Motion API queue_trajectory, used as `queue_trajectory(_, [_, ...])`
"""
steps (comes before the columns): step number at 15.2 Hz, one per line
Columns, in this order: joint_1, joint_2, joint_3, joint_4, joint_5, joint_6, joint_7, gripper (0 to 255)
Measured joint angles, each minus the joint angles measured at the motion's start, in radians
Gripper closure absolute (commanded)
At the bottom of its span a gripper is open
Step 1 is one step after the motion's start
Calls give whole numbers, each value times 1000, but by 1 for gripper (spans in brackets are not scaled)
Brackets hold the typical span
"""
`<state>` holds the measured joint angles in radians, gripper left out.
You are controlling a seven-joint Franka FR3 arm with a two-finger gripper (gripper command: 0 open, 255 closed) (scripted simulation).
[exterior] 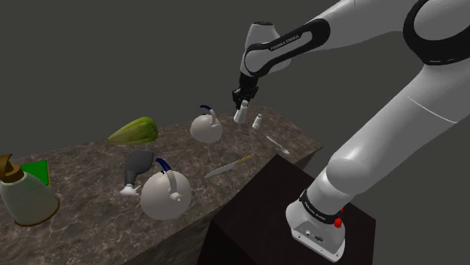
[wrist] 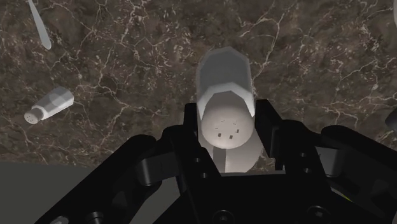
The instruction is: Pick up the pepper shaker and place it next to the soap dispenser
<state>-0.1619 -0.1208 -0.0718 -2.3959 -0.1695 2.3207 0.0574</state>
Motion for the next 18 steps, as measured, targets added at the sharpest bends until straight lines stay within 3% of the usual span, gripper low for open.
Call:
queue_trajectory(14, [4, -88, 4, 101, 16, -188, -25, 255])
queue_trajectory(18, [38, -77, 51, 119, 25, -205, 48, 255])
